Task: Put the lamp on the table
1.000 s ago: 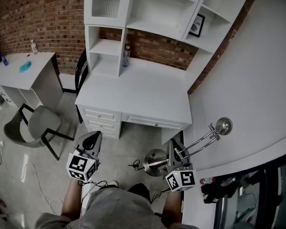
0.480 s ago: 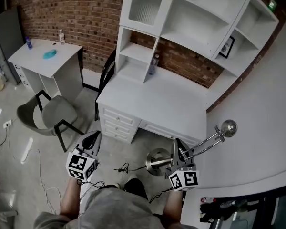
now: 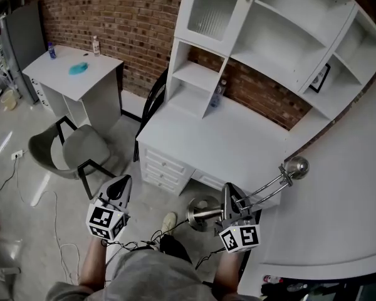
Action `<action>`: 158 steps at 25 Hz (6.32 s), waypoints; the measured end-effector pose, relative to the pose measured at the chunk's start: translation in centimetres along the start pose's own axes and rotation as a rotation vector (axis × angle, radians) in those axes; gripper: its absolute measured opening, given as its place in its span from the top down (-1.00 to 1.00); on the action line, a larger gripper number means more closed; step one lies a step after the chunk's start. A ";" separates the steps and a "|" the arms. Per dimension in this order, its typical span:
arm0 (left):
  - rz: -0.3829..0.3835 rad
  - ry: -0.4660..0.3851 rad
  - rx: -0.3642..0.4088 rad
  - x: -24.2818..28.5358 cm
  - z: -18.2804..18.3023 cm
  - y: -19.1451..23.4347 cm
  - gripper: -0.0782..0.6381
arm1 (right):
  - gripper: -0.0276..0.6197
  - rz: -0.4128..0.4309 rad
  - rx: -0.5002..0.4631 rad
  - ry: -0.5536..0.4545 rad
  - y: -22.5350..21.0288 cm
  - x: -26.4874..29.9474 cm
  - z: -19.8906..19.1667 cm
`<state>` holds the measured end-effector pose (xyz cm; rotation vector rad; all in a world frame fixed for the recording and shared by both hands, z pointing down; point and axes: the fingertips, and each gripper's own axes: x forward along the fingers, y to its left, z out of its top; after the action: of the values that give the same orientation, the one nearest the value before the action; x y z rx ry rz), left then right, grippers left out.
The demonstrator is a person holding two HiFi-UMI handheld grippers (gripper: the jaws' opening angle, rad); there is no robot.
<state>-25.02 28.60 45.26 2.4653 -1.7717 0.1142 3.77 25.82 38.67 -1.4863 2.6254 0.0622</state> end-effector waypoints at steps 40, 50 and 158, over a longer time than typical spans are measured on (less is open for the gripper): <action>-0.145 0.059 0.006 33.1 2.5 -1.1 0.78 | 0.86 -0.104 -0.021 0.041 -22.1 18.5 -4.6; -0.252 0.059 0.055 40.2 2.5 -3.1 0.78 | 0.86 -0.152 -0.044 0.050 -25.0 21.2 -5.6; -0.281 0.296 -0.076 57.4 -11.0 1.5 0.78 | 0.85 -0.183 -0.005 0.141 -36.3 42.0 -24.7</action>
<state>-8.18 -24.45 63.15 2.4600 -1.2797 0.3599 11.30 -31.06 58.73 -1.7870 2.5803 -0.0554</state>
